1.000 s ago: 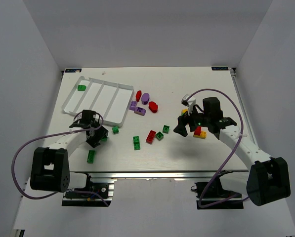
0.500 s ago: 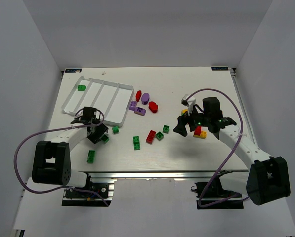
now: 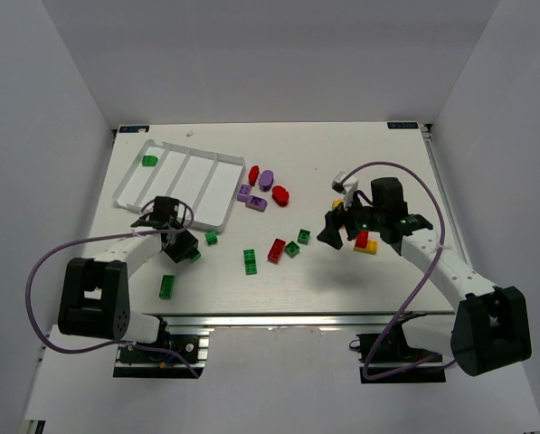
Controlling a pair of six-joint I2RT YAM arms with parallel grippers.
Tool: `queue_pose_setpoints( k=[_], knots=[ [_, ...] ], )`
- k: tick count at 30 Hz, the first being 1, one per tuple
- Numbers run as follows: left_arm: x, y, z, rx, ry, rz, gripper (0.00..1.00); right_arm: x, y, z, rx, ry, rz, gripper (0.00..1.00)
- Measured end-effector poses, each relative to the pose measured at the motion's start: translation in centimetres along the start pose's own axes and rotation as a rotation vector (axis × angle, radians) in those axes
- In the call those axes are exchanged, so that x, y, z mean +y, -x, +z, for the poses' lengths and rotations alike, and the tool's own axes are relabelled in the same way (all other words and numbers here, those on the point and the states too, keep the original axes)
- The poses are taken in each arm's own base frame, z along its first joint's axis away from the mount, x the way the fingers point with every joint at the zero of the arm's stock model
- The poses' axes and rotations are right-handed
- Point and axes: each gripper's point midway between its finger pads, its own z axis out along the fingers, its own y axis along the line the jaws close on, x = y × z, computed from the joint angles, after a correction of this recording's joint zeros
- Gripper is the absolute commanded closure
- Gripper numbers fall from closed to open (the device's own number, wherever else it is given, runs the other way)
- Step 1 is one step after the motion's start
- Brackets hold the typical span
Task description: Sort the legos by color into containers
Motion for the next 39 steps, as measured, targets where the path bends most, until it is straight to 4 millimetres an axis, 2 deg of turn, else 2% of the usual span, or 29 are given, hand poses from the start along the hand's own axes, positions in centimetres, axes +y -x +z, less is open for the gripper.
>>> queue_pose_setpoints(
  k=[7, 8, 11, 13, 14, 16, 17, 19, 20, 22, 23, 25, 29, 35, 39],
  knots=[
    [-0.4, -0.2, 0.0, 0.007, -0.002, 0.021, 0.73, 0.0, 0.0, 0.0, 0.0, 0.0, 0.0, 0.11],
    [-0.5, -0.2, 0.0, 0.008, -0.001, 0.022, 0.78, 0.0, 0.0, 0.0, -0.001, 0.0, 0.0, 0.11],
    [-0.3, -0.4, -0.1, 0.014, 0.007, 0.024, 0.86, 0.0, 0.0, 0.0, -0.002, -0.001, -0.002, 0.11],
    [0.1, -0.4, -0.9, 0.015, 0.024, 0.029, 0.87, 0.0, 0.0, 0.0, -0.004, -0.001, -0.003, 0.11],
    [-0.6, 0.5, -2.0, -0.009, 0.009, 0.03, 0.88, 0.2, 0.0, 0.0, -0.007, 0.007, -0.008, 0.1],
    [-4.2, 4.6, -5.3, -0.135, -0.097, 0.021, 0.94, 1.4, 0.4, -0.2, -0.032, 0.085, -0.08, 0.13],
    [-5.6, 6.7, -6.6, -0.186, -0.138, 0.007, 0.95, 2.4, 0.6, -0.5, -0.047, 0.142, -0.124, 0.21],
    [-6.2, 10.5, -7.2, -0.236, -0.179, -0.057, 0.97, 4.8, 1.5, -1.3, -0.118, 0.25, -0.207, 0.63],
    [-5.3, 13.6, -6.0, -0.245, -0.173, -0.138, 0.96, 5.4, 1.5, -1.5, -0.134, 0.277, -0.222, 0.84],
    [-3.7, 17.9, -2.7, -0.251, -0.173, -0.272, 0.96, 5.7, 1.6, -1.5, -0.148, 0.302, -0.238, 0.7],
    [-4.0, 18.8, -2.0, -0.249, -0.196, -0.307, 0.96, 5.8, 1.6, -1.5, -0.151, 0.303, -0.24, 0.66],
    [-4.7, 20.8, -1.2, -0.257, -0.236, -0.361, 0.96, 5.8, 1.4, -1.5, -0.152, 0.298, -0.241, 0.64],
    [-6.4, 27.2, 0.4, -0.33, -0.318, -0.442, 0.96, 5.7, 1.1, -1.5, -0.148, 0.293, -0.242, 0.61],
    [-6.8, 32.2, 2.5, -0.375, -0.364, -0.523, 0.95, 5.6, 1.0, -1.4, -0.145, 0.288, -0.245, 0.56],
    [-7.6, 34.1, 3.8, -0.375, -0.388, -0.541, 0.93, 5.3, 0.7, -1.1, -0.133, 0.288, -0.244, 0.53]
  ],
)
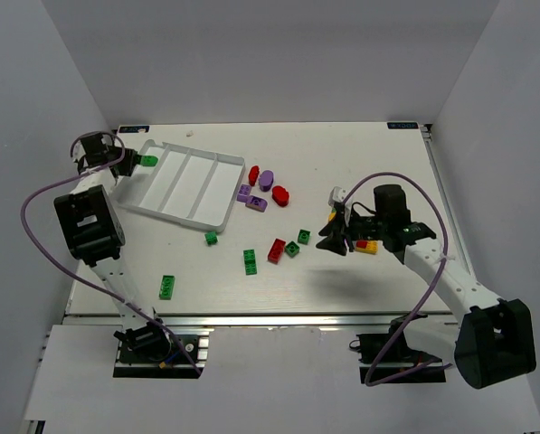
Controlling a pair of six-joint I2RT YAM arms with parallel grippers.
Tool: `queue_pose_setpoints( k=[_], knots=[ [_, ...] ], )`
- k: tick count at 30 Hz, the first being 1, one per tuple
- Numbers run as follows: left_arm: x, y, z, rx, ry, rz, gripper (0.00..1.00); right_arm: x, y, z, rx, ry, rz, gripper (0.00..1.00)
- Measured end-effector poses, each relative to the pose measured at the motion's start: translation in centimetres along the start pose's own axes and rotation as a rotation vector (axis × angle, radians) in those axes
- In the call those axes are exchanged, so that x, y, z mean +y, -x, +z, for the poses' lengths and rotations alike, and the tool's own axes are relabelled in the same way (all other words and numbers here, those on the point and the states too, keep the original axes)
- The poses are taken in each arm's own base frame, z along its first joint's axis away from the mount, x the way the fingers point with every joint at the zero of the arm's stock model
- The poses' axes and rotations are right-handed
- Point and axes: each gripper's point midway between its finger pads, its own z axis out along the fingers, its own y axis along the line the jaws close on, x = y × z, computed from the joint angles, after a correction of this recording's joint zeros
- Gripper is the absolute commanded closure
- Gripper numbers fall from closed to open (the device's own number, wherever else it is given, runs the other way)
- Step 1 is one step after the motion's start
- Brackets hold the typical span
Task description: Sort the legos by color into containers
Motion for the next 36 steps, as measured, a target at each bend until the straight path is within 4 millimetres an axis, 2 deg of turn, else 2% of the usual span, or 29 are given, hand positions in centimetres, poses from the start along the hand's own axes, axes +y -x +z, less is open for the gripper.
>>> queue_pose_setpoints(
  k=[5, 6, 8, 9, 16, 21, 25, 26, 27, 29, 30, 31, 32, 33, 36],
  knots=[
    [-0.4, 0.3, 2.4, 0.014, -0.008, -0.005, 0.81, -0.8, -0.3, 0.3, 0.022, -0.005, 0.013, 0.48],
    [-0.2, 0.2, 2.7, 0.02, -0.002, -0.005, 0.72, -0.9, -0.2, 0.4, 0.023, -0.007, 0.013, 0.47],
    [0.4, -0.1, 3.0, 0.03, 0.015, -0.007, 0.64, -1.3, 0.1, 0.5, 0.023, -0.009, 0.009, 0.45],
    [0.7, -0.3, 3.1, 0.035, 0.025, -0.009, 0.56, -1.5, 0.3, 0.5, 0.023, -0.011, 0.005, 0.44],
    [2.3, -1.2, 3.4, 0.071, 0.074, -0.007, 0.32, -2.7, 1.2, 0.8, 0.032, -0.015, -0.008, 0.4],
    [2.3, -1.3, 3.3, 0.079, 0.076, 0.016, 0.29, -3.4, 1.6, 0.8, 0.046, -0.021, -0.02, 0.38],
    [2.3, -1.3, 2.9, 0.083, 0.079, 0.031, 0.31, -4.4, 1.7, 0.8, 0.069, -0.061, 0.009, 0.36],
    [2.3, -1.3, 2.6, 0.085, 0.076, 0.035, 0.34, -4.9, 1.4, 0.7, 0.084, -0.09, 0.029, 0.34],
    [2.3, -1.5, 2.1, 0.088, 0.076, 0.041, 0.45, -5.4, 1.0, 0.6, 0.103, -0.125, 0.057, 0.31],
    [2.7, -2.1, 0.5, 0.103, 0.079, 0.05, 0.57, -6.7, 0.2, 0.3, 0.139, -0.212, 0.115, 0.3],
    [2.7, -2.4, -0.7, 0.106, 0.064, 0.06, 0.62, -7.4, -0.2, 0.1, 0.158, -0.26, 0.148, 0.29],
    [2.8, -2.9, -2.0, 0.112, 0.055, 0.069, 0.62, -8.1, -0.7, -0.2, 0.179, -0.317, 0.187, 0.29],
    [2.8, -3.3, -3.5, 0.12, 0.044, 0.08, 0.61, -8.9, -1.3, -0.6, 0.202, -0.377, 0.226, 0.28],
    [2.7, -3.7, -5.1, 0.121, 0.03, 0.091, 0.51, -9.7, -1.7, -1.0, 0.221, -0.434, 0.263, 0.26],
    [1.7, -4.8, -10.1, 0.113, -0.045, 0.16, 0.32, -11.4, -2.6, -1.8, 0.259, -0.563, 0.345, 0.16]
  ],
)
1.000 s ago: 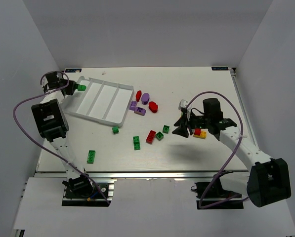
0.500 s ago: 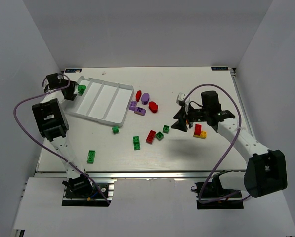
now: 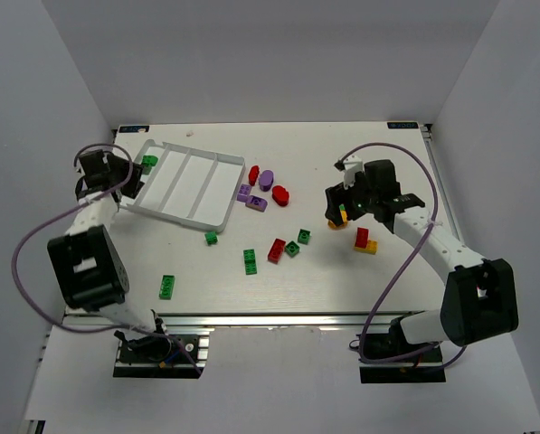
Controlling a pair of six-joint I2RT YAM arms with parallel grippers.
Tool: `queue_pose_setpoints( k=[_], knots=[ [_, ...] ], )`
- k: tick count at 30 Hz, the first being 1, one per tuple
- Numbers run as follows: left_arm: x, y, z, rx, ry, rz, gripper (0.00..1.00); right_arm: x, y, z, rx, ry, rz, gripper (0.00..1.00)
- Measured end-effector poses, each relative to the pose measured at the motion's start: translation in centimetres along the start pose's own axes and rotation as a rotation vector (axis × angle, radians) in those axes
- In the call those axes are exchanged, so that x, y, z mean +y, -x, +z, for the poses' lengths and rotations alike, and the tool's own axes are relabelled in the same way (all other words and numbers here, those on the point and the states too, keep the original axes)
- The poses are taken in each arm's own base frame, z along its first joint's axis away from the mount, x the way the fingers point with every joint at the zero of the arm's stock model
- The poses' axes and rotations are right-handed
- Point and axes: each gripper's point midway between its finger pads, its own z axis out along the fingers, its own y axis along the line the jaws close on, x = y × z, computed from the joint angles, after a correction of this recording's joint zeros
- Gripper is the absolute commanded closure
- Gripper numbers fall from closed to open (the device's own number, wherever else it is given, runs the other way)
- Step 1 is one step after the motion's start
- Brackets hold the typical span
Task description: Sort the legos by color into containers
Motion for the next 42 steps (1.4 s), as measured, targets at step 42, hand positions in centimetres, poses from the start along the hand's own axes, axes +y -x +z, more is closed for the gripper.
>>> queue_pose_setpoints(
  k=[42],
  knots=[
    [3.6, -14.3, -18.8, 0.124, -0.218, 0.165, 0.21, -4.5, -5.3, 8.1, 0.272, -0.217, 0.177, 0.1]
  ],
)
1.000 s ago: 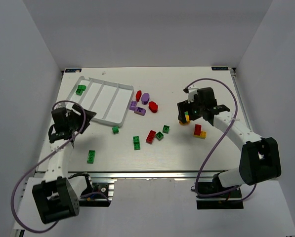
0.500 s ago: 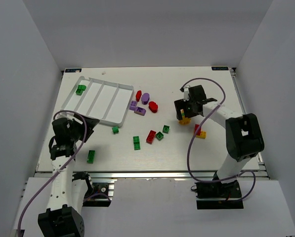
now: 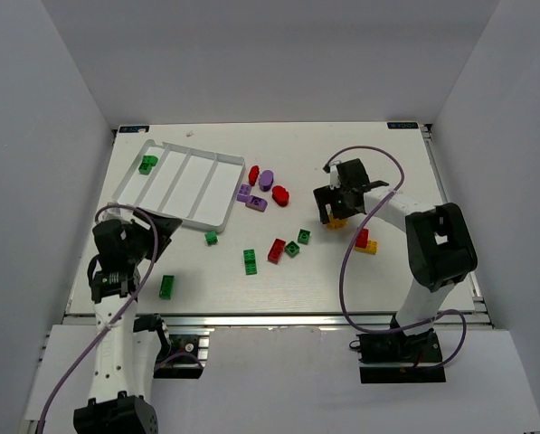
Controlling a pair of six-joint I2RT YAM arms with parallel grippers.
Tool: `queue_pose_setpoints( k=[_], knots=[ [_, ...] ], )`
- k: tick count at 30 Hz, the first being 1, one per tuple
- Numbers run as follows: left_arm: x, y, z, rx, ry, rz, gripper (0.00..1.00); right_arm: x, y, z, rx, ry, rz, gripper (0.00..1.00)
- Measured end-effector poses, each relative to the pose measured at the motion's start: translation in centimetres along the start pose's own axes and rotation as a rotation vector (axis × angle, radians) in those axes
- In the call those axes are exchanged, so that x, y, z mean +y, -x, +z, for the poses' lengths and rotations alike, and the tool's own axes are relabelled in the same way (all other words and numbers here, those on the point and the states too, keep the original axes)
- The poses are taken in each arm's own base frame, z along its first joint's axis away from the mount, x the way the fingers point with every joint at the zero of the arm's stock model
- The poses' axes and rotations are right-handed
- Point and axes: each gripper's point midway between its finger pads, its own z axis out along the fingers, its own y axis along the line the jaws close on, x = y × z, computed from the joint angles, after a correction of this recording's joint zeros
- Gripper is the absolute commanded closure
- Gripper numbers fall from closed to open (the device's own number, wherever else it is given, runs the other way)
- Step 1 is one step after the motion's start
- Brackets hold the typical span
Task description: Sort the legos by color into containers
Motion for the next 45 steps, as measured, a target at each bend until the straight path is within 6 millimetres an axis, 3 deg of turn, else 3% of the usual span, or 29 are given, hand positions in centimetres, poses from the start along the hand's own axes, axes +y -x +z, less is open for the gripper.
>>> queue_pose_setpoints(
  k=[7, 16, 26, 33, 45],
  knots=[
    [0.6, -0.9, -0.6, -0.006, -0.009, -0.032, 0.2, -0.6, -2.0, -0.7, 0.026, -0.038, 0.003, 0.11],
    [1.1, -1.2, -0.2, 0.012, 0.014, -0.045, 0.2, -0.4, -2.0, -0.8, 0.023, -0.039, 0.042, 0.11],
    [1.1, -1.2, -0.2, 0.015, 0.016, -0.052, 0.2, 1.2, -1.6, -0.9, 0.027, 0.02, 0.174, 0.11],
    [1.5, -1.4, 0.0, 0.026, 0.027, -0.061, 0.2, 1.6, -1.4, 0.0, 0.047, 0.019, 0.241, 0.11],
    [1.7, -1.5, 0.2, 0.033, 0.035, -0.066, 0.2, 1.1, -1.5, 0.5, 0.051, -0.044, 0.348, 0.11]
  ],
)
